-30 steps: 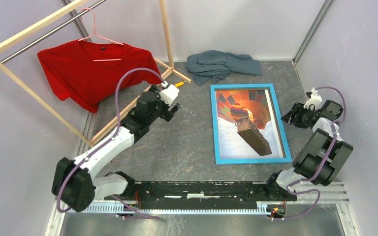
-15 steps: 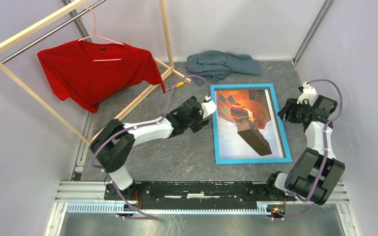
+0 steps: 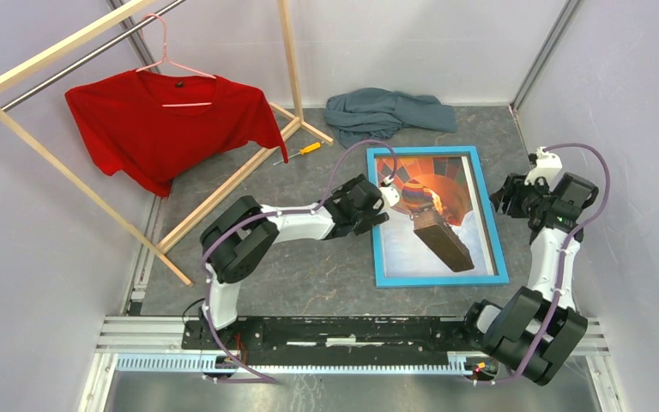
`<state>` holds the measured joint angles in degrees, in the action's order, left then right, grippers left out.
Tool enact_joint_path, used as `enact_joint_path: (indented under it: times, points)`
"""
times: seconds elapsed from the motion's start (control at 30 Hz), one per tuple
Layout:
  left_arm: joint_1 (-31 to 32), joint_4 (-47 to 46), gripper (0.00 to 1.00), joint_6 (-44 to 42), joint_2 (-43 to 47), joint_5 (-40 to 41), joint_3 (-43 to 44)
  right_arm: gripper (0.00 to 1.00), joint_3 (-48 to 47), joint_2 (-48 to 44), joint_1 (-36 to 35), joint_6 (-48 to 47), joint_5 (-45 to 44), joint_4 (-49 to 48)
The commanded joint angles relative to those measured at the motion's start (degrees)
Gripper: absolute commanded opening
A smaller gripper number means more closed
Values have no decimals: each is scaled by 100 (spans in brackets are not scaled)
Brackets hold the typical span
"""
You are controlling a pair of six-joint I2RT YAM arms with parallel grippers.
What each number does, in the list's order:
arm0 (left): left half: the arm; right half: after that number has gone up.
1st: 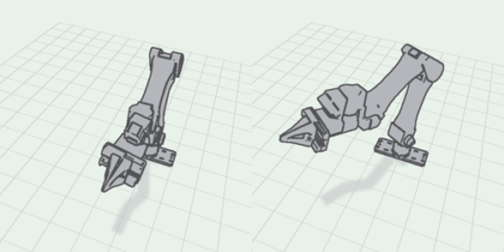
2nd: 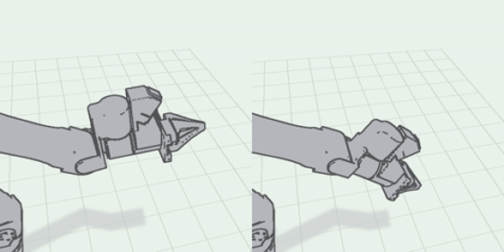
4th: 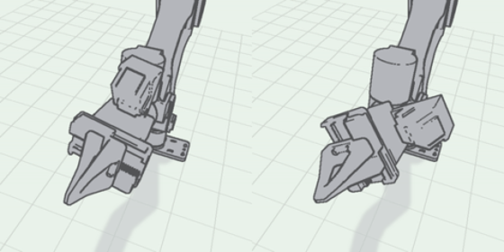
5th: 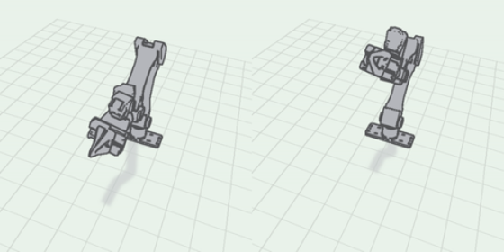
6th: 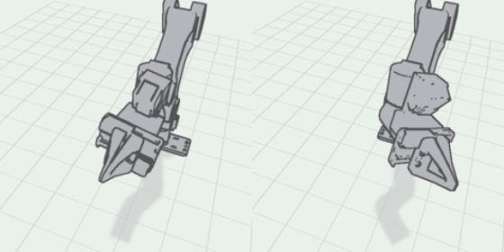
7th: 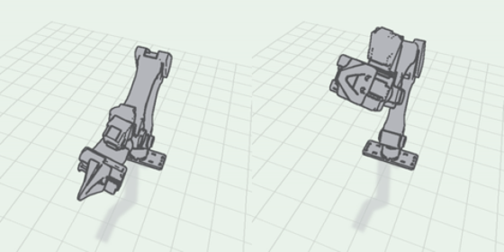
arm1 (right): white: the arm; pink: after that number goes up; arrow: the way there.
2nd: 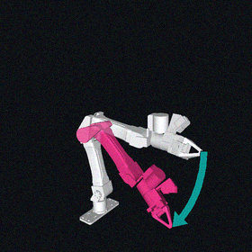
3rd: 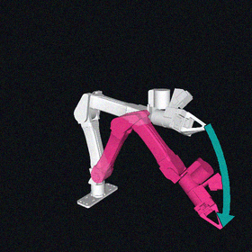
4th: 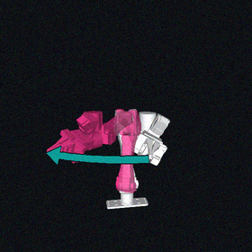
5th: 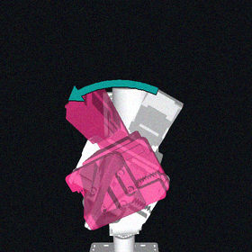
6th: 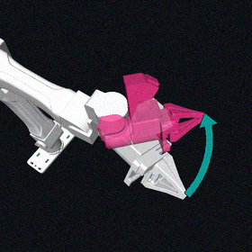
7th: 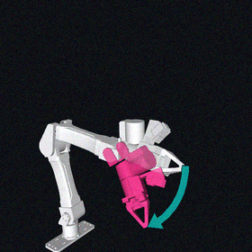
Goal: Take the photo out of the frame
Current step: Turn over the photo frame at the center of the board, then adjust the photo frame at the center of the board.
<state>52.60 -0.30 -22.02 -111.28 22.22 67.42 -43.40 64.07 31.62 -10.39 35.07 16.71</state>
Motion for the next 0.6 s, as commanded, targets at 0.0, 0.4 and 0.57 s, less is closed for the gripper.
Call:
enact_joint_path:
  times: [0.0, 0.4, 0.57]
  points:
    - [136, -135, 100, 128, -327, 148, 539, 59, 82, -137, 189, -119, 156, -243]
    - [494, 330, 100, 192, -1216, 175, 1740, 59, 51, 53, 308, -283, 147, -262]
    - [540, 670, 100, 407, -1548, 96, 2273, 59, 51, 60, 318, -365, 3, -295]
